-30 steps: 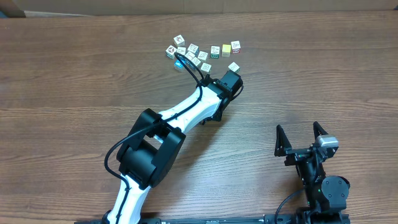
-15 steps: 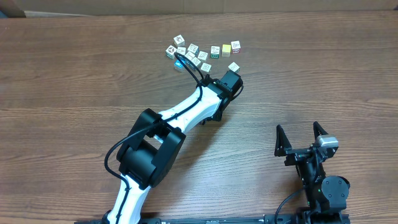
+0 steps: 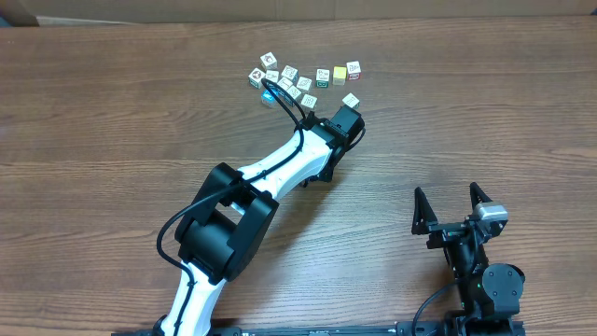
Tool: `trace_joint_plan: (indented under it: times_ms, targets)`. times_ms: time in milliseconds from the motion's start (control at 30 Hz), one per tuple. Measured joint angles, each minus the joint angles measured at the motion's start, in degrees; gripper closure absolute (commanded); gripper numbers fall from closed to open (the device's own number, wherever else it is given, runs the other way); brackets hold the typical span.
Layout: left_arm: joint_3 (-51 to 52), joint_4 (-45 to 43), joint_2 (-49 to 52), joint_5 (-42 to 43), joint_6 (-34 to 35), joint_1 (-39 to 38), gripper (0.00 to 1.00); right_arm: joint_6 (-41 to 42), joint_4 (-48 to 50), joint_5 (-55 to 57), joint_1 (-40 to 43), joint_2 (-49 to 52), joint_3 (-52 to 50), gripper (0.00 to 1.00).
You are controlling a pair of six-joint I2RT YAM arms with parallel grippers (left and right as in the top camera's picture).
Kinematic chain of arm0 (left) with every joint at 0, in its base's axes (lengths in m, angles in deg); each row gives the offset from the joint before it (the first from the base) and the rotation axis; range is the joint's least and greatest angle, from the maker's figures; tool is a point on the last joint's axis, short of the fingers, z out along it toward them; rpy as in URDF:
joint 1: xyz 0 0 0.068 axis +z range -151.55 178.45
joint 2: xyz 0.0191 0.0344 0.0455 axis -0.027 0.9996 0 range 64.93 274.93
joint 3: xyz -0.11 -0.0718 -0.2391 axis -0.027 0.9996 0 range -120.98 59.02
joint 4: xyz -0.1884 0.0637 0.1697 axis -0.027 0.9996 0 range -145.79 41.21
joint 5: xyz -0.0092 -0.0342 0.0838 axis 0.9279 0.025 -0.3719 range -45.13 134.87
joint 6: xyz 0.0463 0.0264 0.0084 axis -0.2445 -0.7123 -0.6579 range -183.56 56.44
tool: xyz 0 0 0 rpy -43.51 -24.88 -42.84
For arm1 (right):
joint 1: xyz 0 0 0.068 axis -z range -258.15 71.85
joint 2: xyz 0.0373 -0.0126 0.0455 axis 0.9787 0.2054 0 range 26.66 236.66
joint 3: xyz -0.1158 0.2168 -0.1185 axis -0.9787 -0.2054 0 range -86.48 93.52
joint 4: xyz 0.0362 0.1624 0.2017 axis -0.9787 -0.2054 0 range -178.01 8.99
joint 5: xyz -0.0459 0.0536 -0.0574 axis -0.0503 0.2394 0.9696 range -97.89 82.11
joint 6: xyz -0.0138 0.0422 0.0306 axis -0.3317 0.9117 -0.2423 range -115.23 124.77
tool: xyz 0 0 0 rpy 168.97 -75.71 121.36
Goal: Form a horizontal line
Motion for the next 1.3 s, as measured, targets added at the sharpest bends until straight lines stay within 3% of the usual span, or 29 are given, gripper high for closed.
trace_joint_plan:
  times_ms: [1300]
  targets:
    - [0.1, -0.7, 0.0, 0.0, 0.0, 0.3, 0.96, 0.0, 0.0, 0.0, 0.0, 0.0, 0.0, 0.0]
